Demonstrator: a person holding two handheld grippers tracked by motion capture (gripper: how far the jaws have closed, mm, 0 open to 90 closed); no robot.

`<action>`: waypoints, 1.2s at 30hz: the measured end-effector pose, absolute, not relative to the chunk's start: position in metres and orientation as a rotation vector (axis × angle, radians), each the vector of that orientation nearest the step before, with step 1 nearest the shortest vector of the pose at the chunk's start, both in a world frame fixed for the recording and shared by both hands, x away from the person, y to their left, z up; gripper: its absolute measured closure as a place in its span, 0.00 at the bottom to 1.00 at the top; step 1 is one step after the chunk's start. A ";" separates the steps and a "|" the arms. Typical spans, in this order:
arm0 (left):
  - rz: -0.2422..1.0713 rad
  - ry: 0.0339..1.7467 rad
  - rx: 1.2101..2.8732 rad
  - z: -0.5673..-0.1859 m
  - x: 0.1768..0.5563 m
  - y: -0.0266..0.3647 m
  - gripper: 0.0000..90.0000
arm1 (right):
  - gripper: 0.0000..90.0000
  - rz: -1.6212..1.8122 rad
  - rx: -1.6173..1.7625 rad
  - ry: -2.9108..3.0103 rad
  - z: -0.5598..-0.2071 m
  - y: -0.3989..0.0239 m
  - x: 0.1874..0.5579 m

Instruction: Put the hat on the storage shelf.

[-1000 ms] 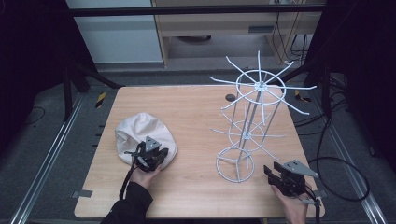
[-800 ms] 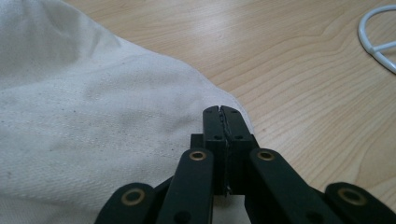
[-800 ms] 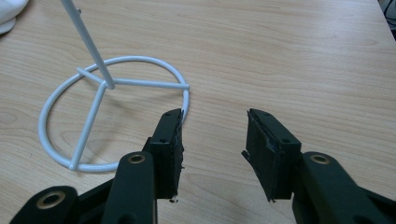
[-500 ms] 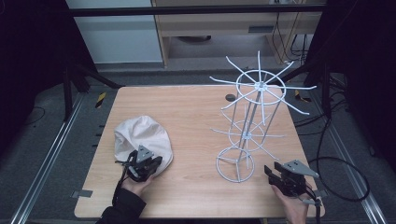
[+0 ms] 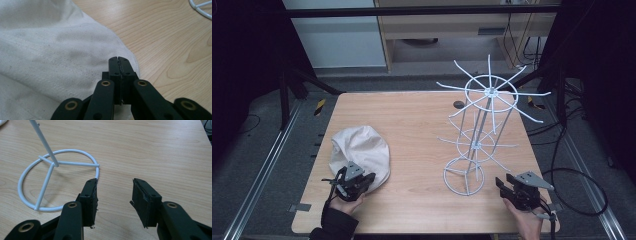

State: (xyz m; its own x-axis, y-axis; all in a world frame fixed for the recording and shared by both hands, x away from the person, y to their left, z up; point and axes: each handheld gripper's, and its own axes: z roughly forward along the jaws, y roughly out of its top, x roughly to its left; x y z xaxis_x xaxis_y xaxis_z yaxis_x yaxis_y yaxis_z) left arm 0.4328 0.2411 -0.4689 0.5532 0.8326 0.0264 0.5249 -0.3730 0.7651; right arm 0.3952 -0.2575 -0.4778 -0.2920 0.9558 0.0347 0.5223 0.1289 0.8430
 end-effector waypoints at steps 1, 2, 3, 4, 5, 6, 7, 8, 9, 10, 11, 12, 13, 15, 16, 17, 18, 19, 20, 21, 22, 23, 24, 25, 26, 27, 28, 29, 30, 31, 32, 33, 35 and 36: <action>0.541 1.097 2.057 -0.469 0.432 0.243 0.99 | 0.62 1.064 1.421 1.882 -0.478 -0.258 0.395; 0.543 1.096 2.059 -0.469 0.431 0.244 0.99 | 0.62 1.066 1.424 1.882 -0.478 -0.257 0.395; 0.545 1.099 2.057 -0.469 0.430 0.245 0.99 | 0.62 1.063 1.422 1.882 -0.478 -0.257 0.395; 0.550 1.095 2.060 -0.469 0.429 0.247 0.99 | 0.61 1.063 1.422 1.882 -0.478 -0.257 0.395; 0.553 1.097 2.061 -0.469 0.428 0.248 0.99 | 0.61 1.064 1.426 1.882 -0.478 -0.257 0.395; 0.551 1.102 2.061 -0.468 0.427 0.249 0.99 | 0.61 1.065 1.429 1.881 -0.478 -0.257 0.395; 0.551 1.105 2.058 -0.469 0.426 0.250 0.99 | 0.61 1.065 1.429 1.881 -0.478 -0.257 0.395; 0.553 1.105 2.058 -0.468 0.425 0.252 0.99 | 0.61 1.065 1.428 1.881 -0.478 -0.257 0.395; 0.550 1.113 2.048 -0.469 0.425 0.253 0.99 | 0.61 1.065 1.426 1.882 -0.478 -0.258 0.395; 0.547 1.115 2.049 -0.468 0.424 0.254 0.99 | 0.61 1.062 1.423 1.883 -0.478 -0.258 0.395; 0.549 1.119 2.040 -0.468 0.424 0.256 0.99 | 0.61 1.065 1.425 1.881 -0.478 -0.258 0.395; 0.538 1.133 2.023 -0.465 0.423 0.258 0.99 | 0.61 1.065 1.424 1.881 -0.478 -0.258 0.395; 0.538 1.133 2.023 -0.465 0.423 0.258 0.99 | 0.61 1.065 1.424 1.881 -0.478 -0.258 0.395; 0.526 1.137 1.992 -0.460 0.421 0.260 0.98 | 0.61 1.071 1.422 1.879 -0.477 -0.258 0.395; 0.521 1.134 1.973 -0.457 0.420 0.261 0.96 | 0.61 1.071 1.425 1.876 -0.477 -0.259 0.395; 0.524 1.132 1.957 -0.454 0.418 0.262 0.95 | 0.61 1.072 1.424 1.873 -0.477 -0.259 0.395; 0.524 1.132 1.942 -0.450 0.416 0.262 0.92 | 0.61 1.074 1.427 1.872 -0.477 -0.260 0.395; 0.527 1.125 1.926 -0.446 0.415 0.263 0.92 | 0.61 1.074 1.427 1.872 -0.477 -0.260 0.395; 0.538 1.126 1.907 -0.442 0.413 0.264 0.90 | 0.60 1.075 1.428 1.873 -0.477 -0.260 0.395; 0.561 1.128 1.889 -0.437 0.411 0.266 0.87 | 0.60 1.077 1.427 1.873 -0.477 -0.260 0.395; 0.582 1.132 1.860 -0.433 0.410 0.268 0.85 | 0.60 1.078 1.426 1.874 -0.477 -0.260 0.395; 0.610 1.143 1.833 -0.429 0.409 0.271 0.82 | 0.60 1.078 1.424 1.875 -0.477 -0.260 0.395; 0.630 1.158 1.809 -0.425 0.409 0.275 0.77 | 0.59 1.083 1.425 1.876 -0.477 -0.260 0.395; 0.646 1.173 1.787 -0.422 0.409 0.279 0.77 | 0.59 1.083 1.425 1.876 -0.477 -0.260 0.395; 0.668 1.191 1.766 -0.419 0.409 0.283 0.73 | 0.58 1.085 1.433 1.880 -0.477 -0.260 0.395; 0.681 1.214 1.747 -0.417 0.410 0.288 0.73 | 0.58 1.085 1.433 1.880 -0.477 -0.260 0.395; 0.695 1.231 1.732 -0.415 0.411 0.292 0.71 | 0.58 1.083 1.424 1.880 -0.477 -0.261 0.395; 0.701 1.253 1.713 -0.414 0.412 0.295 0.68 | 0.58 1.083 1.426 1.882 -0.478 -0.261 0.396; 0.709 1.277 1.701 -0.414 0.413 0.298 0.66 | 0.58 1.081 1.427 1.883 -0.478 -0.261 0.396; 0.714 1.298 1.692 -0.413 0.414 0.301 0.65 | 0.58 1.081 1.428 1.886 -0.478 -0.261 0.396; 0.725 1.317 1.690 -0.413 0.416 0.303 0.64 | 0.57 1.087 1.440 1.888 -0.477 -0.261 0.396; 0.735 1.334 1.690 -0.414 0.417 0.305 0.63 | 0.57 1.089 1.443 1.890 -0.477 -0.260 0.396; 0.736 1.368 1.687 -0.415 0.422 0.307 0.59 | 0.57 1.085 1.435 1.893 -0.478 -0.260 0.397; 0.742 1.379 1.689 -0.416 0.424 0.308 0.57 | 0.57 1.079 1.426 1.893 -0.478 -0.260 0.397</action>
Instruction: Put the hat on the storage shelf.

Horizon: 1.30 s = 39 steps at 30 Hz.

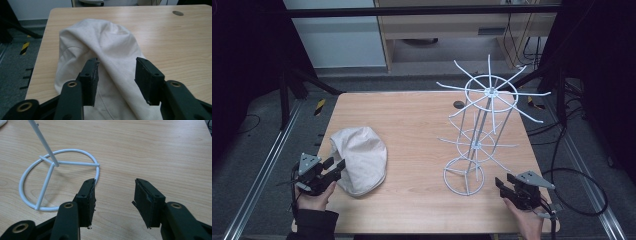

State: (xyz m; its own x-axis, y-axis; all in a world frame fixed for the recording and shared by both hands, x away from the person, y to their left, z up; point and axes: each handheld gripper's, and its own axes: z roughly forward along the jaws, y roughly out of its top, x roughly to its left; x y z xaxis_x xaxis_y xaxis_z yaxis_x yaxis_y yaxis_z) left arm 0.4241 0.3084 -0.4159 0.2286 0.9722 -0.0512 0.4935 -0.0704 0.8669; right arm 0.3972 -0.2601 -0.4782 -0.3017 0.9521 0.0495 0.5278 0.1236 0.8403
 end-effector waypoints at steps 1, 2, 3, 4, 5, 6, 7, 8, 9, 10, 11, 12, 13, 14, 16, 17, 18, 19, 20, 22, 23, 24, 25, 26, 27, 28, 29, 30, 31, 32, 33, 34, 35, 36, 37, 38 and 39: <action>0.742 1.388 1.688 -0.417 0.427 0.309 0.55 | 0.57 1.077 1.428 1.894 -0.478 -0.260 0.397; 0.741 1.396 1.687 -0.418 0.429 0.309 0.54 | 0.57 1.079 1.431 1.895 -0.478 -0.260 0.397; 0.746 1.401 1.685 -0.419 0.432 0.309 0.52 | 0.57 1.085 1.444 1.896 -0.478 -0.259 0.397; 0.754 1.412 1.690 -0.421 0.437 0.307 0.49 | 0.56 1.080 1.445 1.896 -0.478 -0.259 0.397; 0.752 1.415 1.692 -0.422 0.440 0.306 0.47 | 0.56 1.080 1.446 1.896 -0.478 -0.259 0.397; 0.754 1.419 1.694 -0.424 0.442 0.305 0.46 | 0.56 1.078 1.443 1.897 -0.478 -0.259 0.397; 0.754 1.419 1.694 -0.424 0.442 0.305 0.45 | 0.56 1.078 1.443 1.897 -0.478 -0.259 0.397; 0.757 1.422 1.697 -0.425 0.444 0.305 0.45 | 0.56 1.074 1.435 1.896 -0.478 -0.259 0.397; 0.758 1.430 1.697 -0.426 0.446 0.304 0.45 | 0.56 1.074 1.432 1.896 -0.478 -0.259 0.398; 0.758 1.436 1.699 -0.428 0.449 0.304 0.44 | 0.56 1.079 1.443 1.898 -0.478 -0.258 0.397; 0.761 1.440 1.703 -0.428 0.451 0.304 0.44 | 0.56 1.071 1.432 1.899 -0.479 -0.259 0.398; 0.760 1.453 1.700 -0.430 0.453 0.304 0.44 | 0.56 1.076 1.448 1.901 -0.478 -0.258 0.398; 0.752 1.465 1.700 -0.431 0.456 0.305 0.45 | 0.56 1.067 1.440 1.903 -0.479 -0.258 0.399; 0.737 1.485 1.693 -0.434 0.460 0.306 0.45 | 0.56 1.062 1.435 1.905 -0.479 -0.258 0.399; 0.730 1.491 1.693 -0.435 0.462 0.306 0.46 | 0.56 1.070 1.445 1.904 -0.478 -0.258 0.398; 0.727 1.494 1.696 -0.436 0.464 0.305 0.46 | 0.56 1.073 1.445 1.902 -0.478 -0.258 0.398; 0.724 1.501 1.698 -0.437 0.467 0.304 0.49 | 0.56 1.072 1.451 1.901 -0.478 -0.259 0.398; 0.724 1.501 1.698 -0.437 0.467 0.304 0.50 | 0.56 1.072 1.451 1.901 -0.478 -0.259 0.398; 0.721 1.504 1.700 -0.437 0.469 0.303 0.50 | 0.56 1.070 1.450 1.901 -0.479 -0.259 0.398; 0.714 1.515 1.707 -0.439 0.472 0.301 0.55 | 0.56 1.067 1.441 1.902 -0.479 -0.259 0.398; 0.713 1.522 1.711 -0.441 0.473 0.301 0.55 | 0.56 1.067 1.441 1.902 -0.479 -0.259 0.398; 0.699 1.530 1.712 -0.443 0.475 0.301 0.57 | 0.56 1.064 1.438 1.905 -0.479 -0.259 0.398; 0.699 1.530 1.712 -0.443 0.475 0.301 0.58 | 0.56 1.064 1.438 1.905 -0.479 -0.259 0.398; 0.692 1.533 1.714 -0.445 0.476 0.301 0.58 | 0.56 1.065 1.439 1.906 -0.479 -0.259 0.398; 0.683 1.537 1.712 -0.446 0.477 0.300 0.59 | 0.56 1.059 1.433 1.907 -0.479 -0.259 0.399; 0.672 1.543 1.719 -0.448 0.478 0.300 0.60 | 0.56 1.060 1.435 1.908 -0.479 -0.259 0.399; 0.666 1.545 1.723 -0.449 0.479 0.299 0.61 | 0.56 1.058 1.431 1.909 -0.479 -0.259 0.399; 0.650 1.540 1.720 -0.451 0.480 0.298 0.66 | 0.56 1.061 1.434 1.910 -0.479 -0.258 0.399; 0.650 1.540 1.720 -0.451 0.480 0.298 0.69 | 0.56 1.061 1.434 1.910 -0.479 -0.258 0.399; 0.643 1.538 1.728 -0.452 0.481 0.297 0.69 | 0.56 1.065 1.443 1.911 -0.479 -0.258 0.398; 0.635 1.536 1.731 -0.453 0.482 0.296 0.72 | 0.56 1.065 1.442 1.911 -0.479 -0.258 0.398; 0.614 1.545 1.723 -0.453 0.484 0.296 0.79 | 0.56 1.059 1.431 1.910 -0.479 -0.258 0.399; 0.604 1.550 1.716 -0.453 0.485 0.297 0.83 | 0.56 1.060 1.433 1.911 -0.479 -0.258 0.399; 0.595 1.555 1.713 -0.453 0.485 0.297 0.86 | 0.56 1.061 1.435 1.913 -0.479 -0.258 0.399; 0.595 1.555 1.713 -0.453 0.485 0.297 0.89 | 0.56 1.061 1.435 1.913 -0.479 -0.258 0.399; 0.584 1.555 1.707 -0.453 0.486 0.298 0.89 | 0.56 1.060 1.434 1.914 -0.479 -0.258 0.399; 0.577 1.553 1.699 -0.453 0.486 0.298 0.92 | 0.56 1.061 1.434 1.914 -0.479 -0.258 0.399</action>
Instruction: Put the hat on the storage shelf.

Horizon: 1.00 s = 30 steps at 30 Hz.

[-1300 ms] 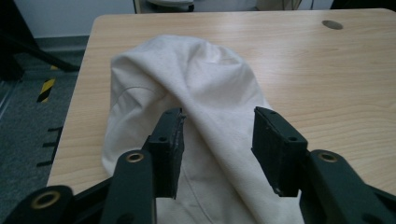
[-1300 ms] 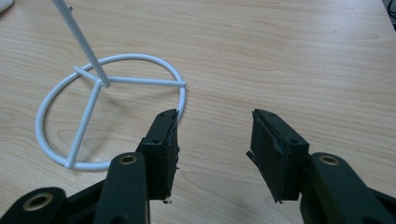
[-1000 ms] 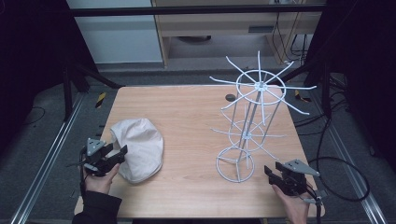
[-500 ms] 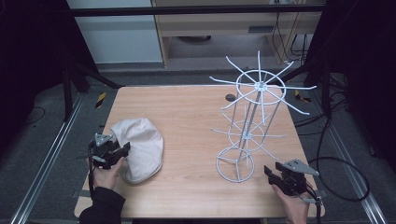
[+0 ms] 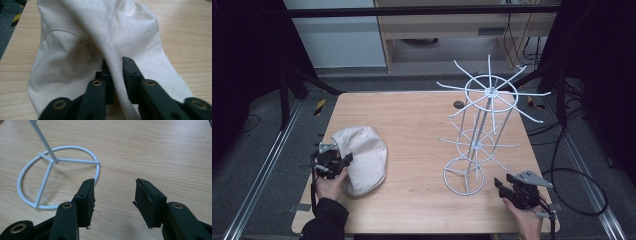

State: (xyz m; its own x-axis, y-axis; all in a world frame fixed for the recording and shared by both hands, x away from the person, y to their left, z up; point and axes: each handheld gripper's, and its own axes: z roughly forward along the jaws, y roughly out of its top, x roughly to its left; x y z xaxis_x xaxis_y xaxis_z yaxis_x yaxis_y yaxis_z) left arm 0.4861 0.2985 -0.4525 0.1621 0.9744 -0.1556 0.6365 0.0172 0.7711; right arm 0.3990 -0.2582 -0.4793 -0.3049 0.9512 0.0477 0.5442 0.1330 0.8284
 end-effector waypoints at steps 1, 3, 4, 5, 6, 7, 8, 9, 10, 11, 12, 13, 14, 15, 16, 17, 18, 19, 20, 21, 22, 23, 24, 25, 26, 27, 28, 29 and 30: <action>0.573 1.547 1.697 -0.452 0.486 0.299 0.95 | 0.56 1.059 1.435 1.912 -0.479 -0.258 0.399; 0.575 1.532 1.697 -0.450 0.484 0.300 0.97 | 0.56 1.059 1.436 1.909 -0.479 -0.259 0.399; 0.576 1.523 1.694 -0.449 0.483 0.301 0.97 | 0.56 1.059 1.436 1.909 -0.479 -0.259 0.399; 0.573 1.505 1.687 -0.446 0.481 0.302 0.98 | 0.56 1.061 1.436 1.911 -0.479 -0.259 0.399; 0.574 1.492 1.685 -0.445 0.481 0.302 0.98 | 0.56 1.057 1.434 1.912 -0.479 -0.259 0.399; 0.577 1.480 1.686 -0.443 0.480 0.302 0.98 | 0.56 1.057 1.432 1.912 -0.479 -0.259 0.399; 0.577 1.480 1.686 -0.443 0.480 0.302 0.98 | 0.56 1.058 1.430 1.912 -0.479 -0.258 0.399; 0.586 1.448 1.687 -0.438 0.477 0.302 0.98 | 0.56 1.057 1.429 1.913 -0.479 -0.258 0.399; 0.586 1.448 1.687 -0.438 0.477 0.302 0.98 | 0.56 1.057 1.429 1.913 -0.479 -0.258 0.399; 0.596 1.411 1.676 -0.432 0.474 0.303 0.98 | 0.56 1.060 1.430 1.913 -0.478 -0.257 0.398; 0.596 1.411 1.676 -0.432 0.474 0.303 0.98 | 0.56 1.060 1.430 1.913 -0.478 -0.257 0.398; 0.611 1.371 1.672 -0.426 0.470 0.302 0.98 | 0.56 1.063 1.429 1.914 -0.478 -0.257 0.398; 0.611 1.371 1.672 -0.426 0.470 0.302 0.98 | 0.56 1.063 1.429 1.914 -0.478 -0.257 0.398; 0.618 1.352 1.668 -0.423 0.468 0.302 0.98 | 0.56 1.062 1.427 1.914 -0.478 -0.257 0.398; 0.623 1.321 1.653 -0.417 0.464 0.301 0.98 | 0.56 1.062 1.429 1.913 -0.478 -0.257 0.398; 0.623 1.321 1.653 -0.417 0.464 0.301 0.98 | 0.56 1.062 1.429 1.913 -0.478 -0.257 0.398; 0.627 1.306 1.649 -0.414 0.462 0.301 0.98 | 0.56 1.061 1.430 1.912 -0.478 -0.258 0.399; 0.631 1.290 1.645 -0.411 0.461 0.301 0.98 | 0.56 1.060 1.430 1.912 -0.478 -0.258 0.399; 0.632 1.277 1.641 -0.408 0.459 0.300 0.98 | 0.56 1.060 1.428 1.911 -0.478 -0.258 0.399; 0.628 1.261 1.634 -0.405 0.458 0.300 0.98 | 0.56 1.061 1.428 1.910 -0.478 -0.258 0.399; 0.628 1.248 1.630 -0.403 0.456 0.299 0.98 | 0.56 1.060 1.426 1.910 -0.478 -0.258 0.399; 0.624 1.236 1.623 -0.401 0.455 0.298 0.98 | 0.56 1.060 1.426 1.910 -0.478 -0.258 0.399; 0.621 1.224 1.619 -0.398 0.454 0.298 0.98 | 0.56 1.061 1.426 1.909 -0.478 -0.258 0.399; 0.618 1.211 1.617 -0.396 0.453 0.297 0.98 | 0.56 1.069 1.437 1.909 -0.477 -0.258 0.398; 0.612 1.201 1.612 -0.394 0.451 0.296 0.98 | 0.56 1.061 1.425 1.908 -0.478 -0.259 0.399; 0.608 1.190 1.605 -0.391 0.450 0.296 0.98 | 0.56 1.061 1.425 1.908 -0.478 -0.259 0.399; 0.606 1.180 1.600 -0.389 0.449 0.295 0.98 | 0.56 1.062 1.427 1.909 -0.478 -0.259 0.399; 0.603 1.169 1.593 -0.386 0.447 0.294 0.98 | 0.56 1.062 1.426 1.909 -0.478 -0.259 0.399; 0.599 1.157 1.586 -0.384 0.446 0.294 0.98 | 0.56 1.068 1.431 1.910 -0.478 -0.259 0.399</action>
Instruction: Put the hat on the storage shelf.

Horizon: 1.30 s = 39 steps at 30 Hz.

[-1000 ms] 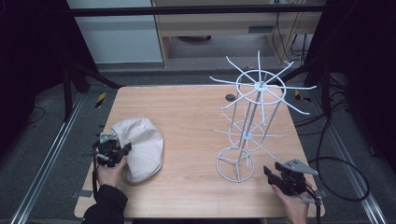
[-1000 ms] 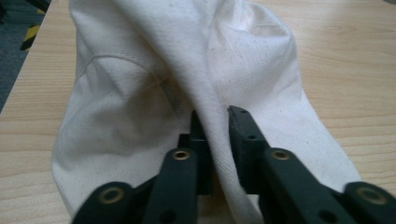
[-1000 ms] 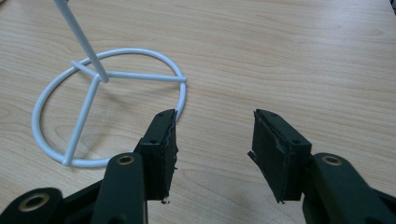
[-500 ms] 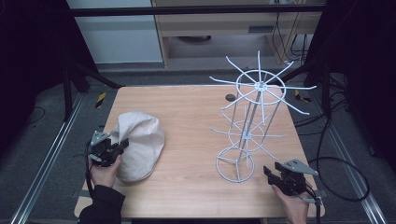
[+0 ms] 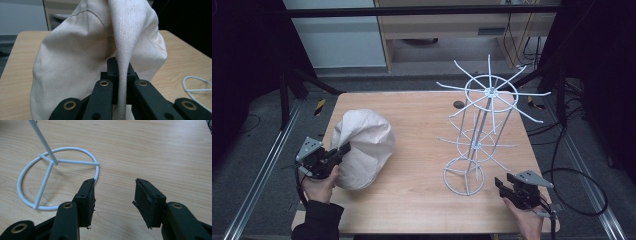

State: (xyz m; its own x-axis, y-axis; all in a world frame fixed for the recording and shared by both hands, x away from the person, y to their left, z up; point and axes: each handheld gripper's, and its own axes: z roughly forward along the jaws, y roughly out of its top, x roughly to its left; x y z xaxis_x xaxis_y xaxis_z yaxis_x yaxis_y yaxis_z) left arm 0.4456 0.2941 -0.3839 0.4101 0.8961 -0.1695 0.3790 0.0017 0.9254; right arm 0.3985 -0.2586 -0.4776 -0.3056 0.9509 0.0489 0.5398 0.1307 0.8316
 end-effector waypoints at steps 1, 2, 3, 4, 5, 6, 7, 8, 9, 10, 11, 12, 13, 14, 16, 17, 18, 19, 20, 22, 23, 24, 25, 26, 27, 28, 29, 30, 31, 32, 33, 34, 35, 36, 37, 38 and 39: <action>0.594 1.138 1.568 -0.379 0.442 0.294 0.98 | 0.56 1.070 1.436 1.908 -0.477 -0.258 0.398; 0.592 1.130 1.558 -0.377 0.440 0.293 0.98 | 0.56 1.069 1.435 1.907 -0.477 -0.258 0.398; 0.588 1.118 1.548 -0.374 0.439 0.293 0.98 | 0.56 1.065 1.423 1.906 -0.478 -0.259 0.399; 0.588 1.118 1.548 -0.374 0.439 0.293 0.98 | 0.56 1.065 1.423 1.906 -0.478 -0.259 0.399; 0.588 1.108 1.539 -0.372 0.437 0.293 0.98 | 0.56 1.065 1.421 1.905 -0.478 -0.259 0.399; 0.588 1.100 1.531 -0.370 0.436 0.293 0.98 | 0.56 1.066 1.420 1.905 -0.478 -0.259 0.399; 0.587 1.089 1.521 -0.368 0.434 0.293 0.98 | 0.56 1.066 1.415 1.904 -0.477 -0.259 0.399; 0.587 1.079 1.515 -0.366 0.433 0.292 0.98 | 0.56 1.067 1.414 1.903 -0.477 -0.259 0.398; 0.586 1.069 1.507 -0.364 0.431 0.292 0.98 | 0.57 1.068 1.414 1.902 -0.477 -0.259 0.398; 0.587 1.058 1.500 -0.362 0.429 0.292 0.98 | 0.56 1.070 1.418 1.901 -0.477 -0.259 0.398; 0.586 1.046 1.492 -0.360 0.427 0.291 0.98 | 0.56 1.071 1.419 1.901 -0.477 -0.259 0.398; 0.584 1.037 1.484 -0.357 0.426 0.291 0.98 | 0.56 1.074 1.419 1.901 -0.477 -0.259 0.398; 0.581 1.025 1.477 -0.355 0.424 0.290 0.98 | 0.56 1.075 1.420 1.899 -0.477 -0.259 0.398; 0.582 1.016 1.468 -0.353 0.422 0.290 0.98 | 0.56 1.076 1.420 1.899 -0.477 -0.259 0.398; 0.584 0.999 1.456 -0.349 0.419 0.289 0.98 | 0.56 1.076 1.420 1.898 -0.477 -0.259 0.398; 0.588 0.981 1.443 -0.344 0.415 0.288 0.98 | 0.56 1.074 1.420 1.897 -0.477 -0.259 0.398; 0.588 0.981 1.443 -0.344 0.415 0.288 0.98 | 0.56 1.074 1.420 1.897 -0.477 -0.259 0.398; 0.588 0.971 1.435 -0.342 0.414 0.287 0.98 | 0.56 1.074 1.419 1.897 -0.477 -0.259 0.398; 0.589 0.960 1.429 -0.339 0.412 0.287 0.98 | 0.56 1.073 1.419 1.897 -0.477 -0.259 0.398; 0.585 0.940 1.414 -0.334 0.409 0.286 0.98 | 0.56 1.072 1.417 1.896 -0.477 -0.259 0.398; 0.592 0.921 1.405 -0.328 0.407 0.286 0.98 | 0.56 1.069 1.415 1.898 -0.478 -0.259 0.398; 0.592 0.921 1.405 -0.328 0.407 0.286 0.98 | 0.56 1.069 1.415 1.898 -0.478 -0.259 0.398; 0.595 0.903 1.395 -0.323 0.405 0.286 0.98 | 0.56 1.067 1.416 1.895 -0.478 -0.259 0.398; 0.596 0.896 1.388 -0.321 0.405 0.286 0.98 | 0.56 1.067 1.418 1.893 -0.478 -0.259 0.398; 0.593 0.888 1.377 -0.318 0.405 0.286 0.98 | 0.56 1.067 1.414 1.890 -0.477 -0.259 0.397; 0.593 0.888 1.377 -0.318 0.405 0.286 0.98 | 0.56 1.067 1.414 1.890 -0.477 -0.259 0.397; 0.595 0.872 1.361 -0.313 0.404 0.286 0.98 | 0.56 1.067 1.411 1.889 -0.477 -0.259 0.397; 0.595 0.872 1.361 -0.313 0.404 0.286 0.98 | 0.56 1.067 1.411 1.889 -0.477 -0.259 0.397; 0.597 0.861 1.353 -0.311 0.403 0.287 0.98 | 0.56 1.070 1.413 1.887 -0.477 -0.259 0.397; 0.596 0.851 1.344 -0.308 0.403 0.287 0.98 | 0.56 1.070 1.416 1.887 -0.477 -0.259 0.397; 0.597 0.833 1.329 -0.304 0.402 0.288 0.98 | 0.56 1.069 1.416 1.887 -0.477 -0.259 0.397; 0.597 0.833 1.329 -0.304 0.402 0.288 0.98 | 0.56 1.069 1.416 1.887 -0.477 -0.259 0.397; 0.595 0.824 1.319 -0.302 0.402 0.288 0.98 | 0.56 1.068 1.418 1.886 -0.477 -0.259 0.397; 0.593 0.819 1.313 -0.300 0.402 0.288 0.98 | 0.56 1.066 1.415 1.888 -0.477 -0.260 0.397; 0.594 0.813 1.304 -0.298 0.402 0.287 0.98 | 0.56 1.069 1.415 1.888 -0.477 -0.259 0.397; 0.590 0.806 1.294 -0.297 0.402 0.287 0.98 | 0.56 1.071 1.415 1.887 -0.477 -0.259 0.397; 0.588 0.794 1.281 -0.293 0.403 0.286 0.98 | 0.56 1.069 1.413 1.886 -0.477 -0.260 0.397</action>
